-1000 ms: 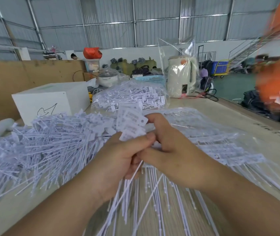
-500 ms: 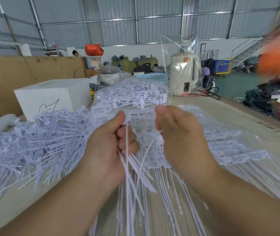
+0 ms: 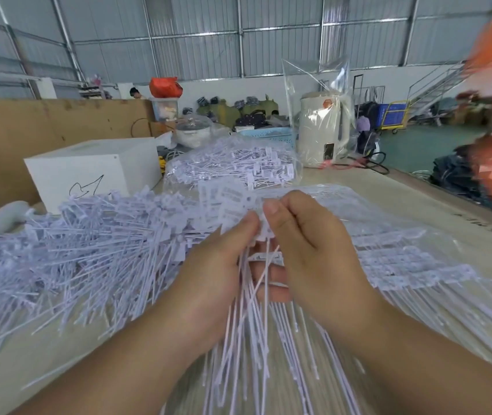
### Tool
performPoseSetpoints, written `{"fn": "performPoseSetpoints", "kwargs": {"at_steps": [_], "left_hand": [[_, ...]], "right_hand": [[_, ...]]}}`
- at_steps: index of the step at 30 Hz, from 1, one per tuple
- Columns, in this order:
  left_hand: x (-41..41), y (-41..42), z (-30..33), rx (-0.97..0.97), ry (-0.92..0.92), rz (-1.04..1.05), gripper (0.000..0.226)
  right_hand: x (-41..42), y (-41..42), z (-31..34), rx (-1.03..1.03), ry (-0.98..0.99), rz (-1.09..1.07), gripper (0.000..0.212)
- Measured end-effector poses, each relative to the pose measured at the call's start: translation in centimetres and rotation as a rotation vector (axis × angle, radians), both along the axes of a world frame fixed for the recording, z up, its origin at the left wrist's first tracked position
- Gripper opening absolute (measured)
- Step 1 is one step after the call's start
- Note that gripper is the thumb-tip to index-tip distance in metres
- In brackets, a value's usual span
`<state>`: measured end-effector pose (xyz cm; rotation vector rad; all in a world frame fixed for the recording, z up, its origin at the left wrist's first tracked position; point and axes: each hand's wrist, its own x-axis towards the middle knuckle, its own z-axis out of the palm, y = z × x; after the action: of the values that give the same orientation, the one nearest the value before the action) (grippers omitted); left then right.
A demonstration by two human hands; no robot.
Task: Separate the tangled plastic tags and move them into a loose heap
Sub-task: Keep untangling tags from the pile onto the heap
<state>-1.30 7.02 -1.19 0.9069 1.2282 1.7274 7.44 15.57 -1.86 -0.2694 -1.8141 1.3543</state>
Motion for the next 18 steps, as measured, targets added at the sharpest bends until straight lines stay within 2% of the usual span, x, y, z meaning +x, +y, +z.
{"fn": "performPoseSetpoints", "kwargs": {"at_steps": [4,9,13,15,18], "left_hand": [[-0.3,-0.2,0.1,-0.050,0.047,-0.073,0.057],[0.2,-0.3,-0.1,-0.088,0.029,-0.117,0.048],[0.1,-0.1,0.0,-0.081,0.024,-0.017,0.015],[-0.4,-0.1,0.3,-0.086,0.083,0.011,0.020],[-0.8,-0.4,0.4,-0.099,0.231,-0.017,0.029]], "right_hand": [[-0.1,0.3,0.0,0.156,-0.013,-0.191,0.036],[-0.2,0.1,0.0,0.139,0.052,-0.239,0.039],[-0.5,0.0,0.1,0.114,0.039,-0.175,0.032],[-0.5,0.1,-0.1,0.082,0.030,-0.127,0.028],[-0.7,-0.2,-0.3,-0.118,0.017,0.149,0.038]]}}
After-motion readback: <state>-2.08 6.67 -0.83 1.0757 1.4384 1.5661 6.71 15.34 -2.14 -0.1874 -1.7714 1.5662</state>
